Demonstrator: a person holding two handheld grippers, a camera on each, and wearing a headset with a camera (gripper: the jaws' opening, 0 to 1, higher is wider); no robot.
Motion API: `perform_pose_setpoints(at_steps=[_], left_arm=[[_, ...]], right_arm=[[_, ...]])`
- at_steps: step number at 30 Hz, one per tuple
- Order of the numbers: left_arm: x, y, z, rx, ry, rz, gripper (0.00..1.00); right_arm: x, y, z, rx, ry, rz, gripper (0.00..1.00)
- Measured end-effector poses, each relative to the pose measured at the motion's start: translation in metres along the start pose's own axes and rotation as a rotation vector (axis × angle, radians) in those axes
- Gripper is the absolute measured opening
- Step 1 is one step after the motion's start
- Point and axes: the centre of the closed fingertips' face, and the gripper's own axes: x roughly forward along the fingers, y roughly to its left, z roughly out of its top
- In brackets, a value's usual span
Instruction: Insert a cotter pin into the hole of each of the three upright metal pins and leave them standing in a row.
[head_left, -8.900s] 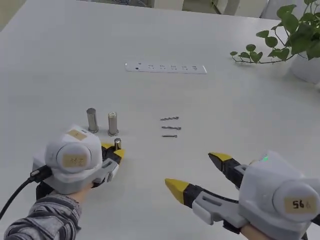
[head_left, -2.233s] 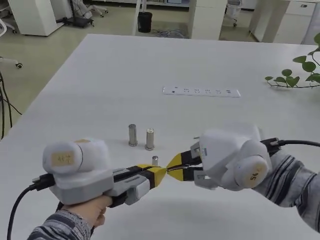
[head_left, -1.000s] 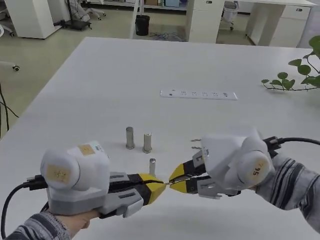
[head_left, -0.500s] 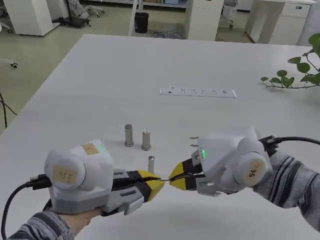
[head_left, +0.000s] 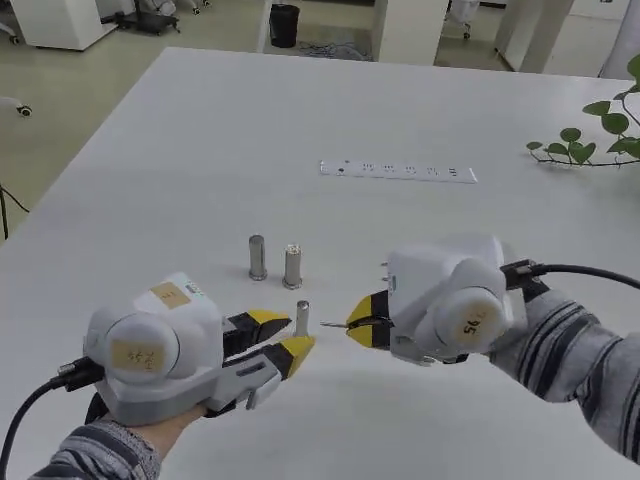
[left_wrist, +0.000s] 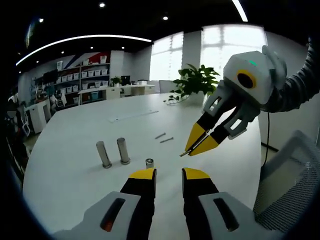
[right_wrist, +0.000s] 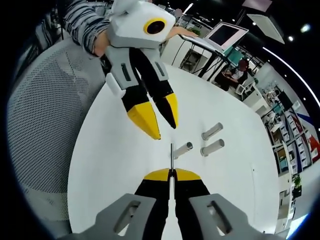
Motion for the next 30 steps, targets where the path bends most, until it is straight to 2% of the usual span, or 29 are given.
perform_pose_setpoints(at_steps=[4,6,11,18,22,30], left_arm=[[0.005,0.010,-0.004,-0.003,0.006,0.064,0.21],[0.009,0.014,-0.005,-0.014,-0.006,0.089,0.22],[0.017,0.019,-0.009,-0.042,-0.009,0.106,0.22],[0.031,0.025,-0.021,-0.031,0.034,0.143,0.24],[0.039,0.027,-0.026,-0.031,0.055,0.160,0.23],[0.052,0.033,-0.033,-0.064,0.078,0.199,0.20]], right_arm=[[0.007,-0.006,-0.007,0.045,0.025,-0.018,0.00],[0.012,-0.009,-0.010,0.071,0.033,-0.019,0.00],[0.021,-0.014,-0.017,0.129,0.043,-0.019,0.00],[0.031,-0.018,-0.027,0.188,0.052,-0.020,0.00],[0.035,-0.019,-0.031,0.203,0.057,-0.009,0.00],[0.041,-0.020,-0.028,0.201,0.051,0.005,0.00]])
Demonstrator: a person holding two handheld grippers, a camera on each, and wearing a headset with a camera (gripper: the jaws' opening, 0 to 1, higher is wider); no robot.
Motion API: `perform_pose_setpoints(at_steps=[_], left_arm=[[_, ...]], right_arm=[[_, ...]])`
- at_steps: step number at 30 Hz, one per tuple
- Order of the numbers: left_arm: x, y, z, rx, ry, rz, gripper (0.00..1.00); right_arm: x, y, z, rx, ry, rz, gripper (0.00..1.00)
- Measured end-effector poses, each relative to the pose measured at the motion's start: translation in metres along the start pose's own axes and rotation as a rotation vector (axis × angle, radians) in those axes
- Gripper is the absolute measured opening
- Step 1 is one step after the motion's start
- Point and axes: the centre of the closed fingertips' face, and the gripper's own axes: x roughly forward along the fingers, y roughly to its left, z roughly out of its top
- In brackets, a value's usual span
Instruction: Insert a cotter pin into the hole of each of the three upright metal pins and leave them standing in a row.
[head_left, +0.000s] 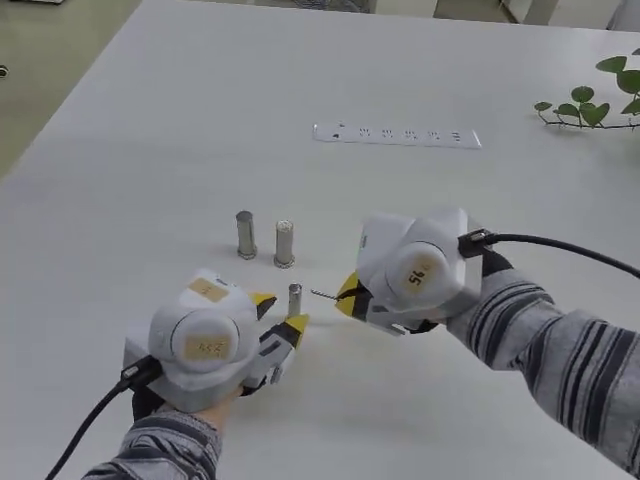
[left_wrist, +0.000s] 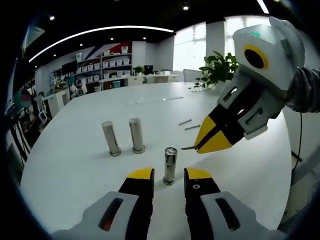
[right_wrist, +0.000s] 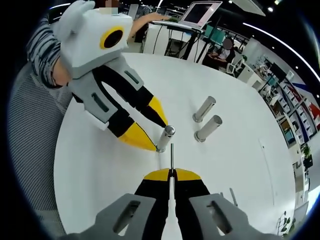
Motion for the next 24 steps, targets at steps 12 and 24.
perform_pose_setpoints(at_steps=[12,24], left_arm=[[0.011,0.001,-0.006,-0.029,0.019,0.023,0.14],[0.014,0.002,-0.007,-0.013,0.026,0.040,0.06]], right_arm=[[0.003,0.003,0.008,-0.015,-0.013,0.019,0.00],[0.001,0.001,0.013,-0.027,-0.020,0.016,0.00]])
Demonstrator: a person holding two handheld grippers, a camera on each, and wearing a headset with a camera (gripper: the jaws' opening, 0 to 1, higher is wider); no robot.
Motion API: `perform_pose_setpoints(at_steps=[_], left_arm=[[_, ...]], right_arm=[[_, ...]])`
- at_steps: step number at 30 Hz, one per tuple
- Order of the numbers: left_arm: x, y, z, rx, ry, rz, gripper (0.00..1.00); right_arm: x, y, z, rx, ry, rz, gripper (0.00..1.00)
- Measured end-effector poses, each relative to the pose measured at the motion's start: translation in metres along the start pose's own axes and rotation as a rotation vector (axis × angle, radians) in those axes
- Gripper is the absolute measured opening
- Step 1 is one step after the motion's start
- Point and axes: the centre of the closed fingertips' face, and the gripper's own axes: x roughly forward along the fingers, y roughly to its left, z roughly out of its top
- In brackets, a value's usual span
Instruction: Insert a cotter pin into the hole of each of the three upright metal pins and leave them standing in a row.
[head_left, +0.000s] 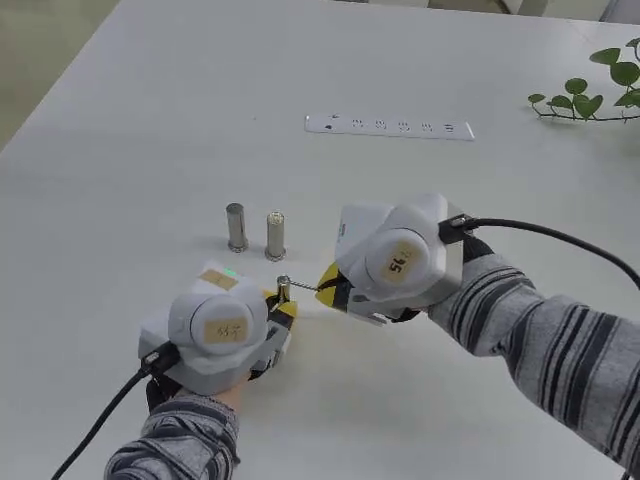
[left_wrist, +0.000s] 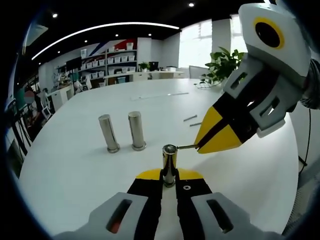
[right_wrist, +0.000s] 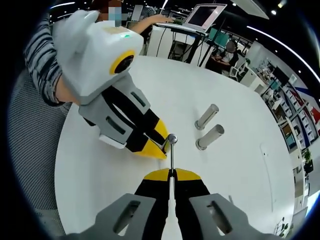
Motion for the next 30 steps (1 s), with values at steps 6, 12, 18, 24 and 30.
perform_pose_setpoints(at_steps=[6,12,18,24,30], left_arm=[[0.0003,-0.0008,-0.0012,0.012,0.004,-0.003,0.05],[0.0014,-0.0006,-0.0029,0.017,0.011,-0.007,0.05],[0.0022,-0.0002,-0.0030,0.015,0.014,-0.009,0.05],[0.0029,-0.0002,-0.0031,0.017,0.015,-0.011,0.05],[0.0031,-0.0006,-0.0031,0.022,0.016,-0.012,0.05]], right_arm=[[0.0000,-0.0012,0.0019,-0.005,0.001,0.001,0.00],[0.0011,-0.0010,0.0000,-0.001,0.003,0.003,0.00],[0.0023,-0.0018,-0.0045,0.002,0.016,0.002,0.00],[0.0035,-0.0007,-0.0055,0.002,0.019,0.007,0.00],[0.0034,-0.0010,-0.0040,-0.006,0.020,0.011,0.00]])
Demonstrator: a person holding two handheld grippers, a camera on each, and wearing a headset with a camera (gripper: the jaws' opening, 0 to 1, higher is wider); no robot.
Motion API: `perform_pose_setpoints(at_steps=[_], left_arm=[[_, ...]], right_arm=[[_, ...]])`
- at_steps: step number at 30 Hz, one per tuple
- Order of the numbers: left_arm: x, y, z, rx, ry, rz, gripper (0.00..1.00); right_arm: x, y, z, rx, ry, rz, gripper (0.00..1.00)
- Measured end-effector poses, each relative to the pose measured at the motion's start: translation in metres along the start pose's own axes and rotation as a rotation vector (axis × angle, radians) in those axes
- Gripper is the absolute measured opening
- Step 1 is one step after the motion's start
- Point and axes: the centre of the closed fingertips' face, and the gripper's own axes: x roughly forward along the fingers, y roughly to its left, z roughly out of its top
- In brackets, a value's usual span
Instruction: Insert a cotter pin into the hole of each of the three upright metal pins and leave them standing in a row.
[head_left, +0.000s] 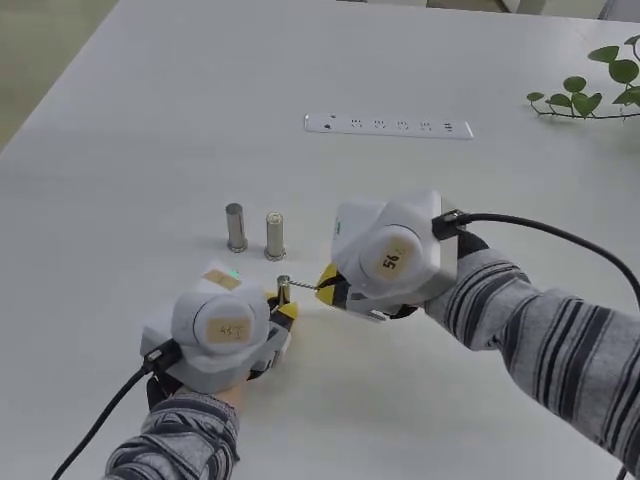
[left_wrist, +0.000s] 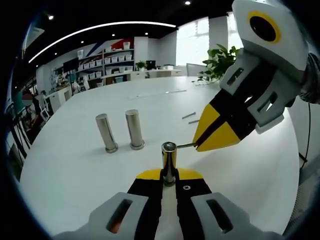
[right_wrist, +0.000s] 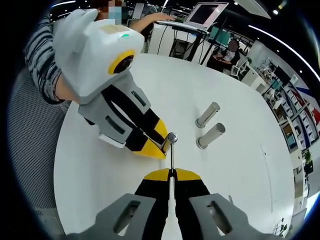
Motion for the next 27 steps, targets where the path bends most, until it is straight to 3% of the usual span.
perform_pose_setpoints(at_steps=[17,27], left_arm=[[0.0004,0.0001,0.0000,0.004,0.006,-0.004,0.05],[0.0005,-0.0002,-0.0001,0.011,0.011,-0.001,0.05]], right_arm=[[0.0061,-0.0007,-0.0007,-0.017,0.017,0.013,0.00],[-0.0014,0.0005,0.0056,-0.047,0.011,0.014,0.00]])
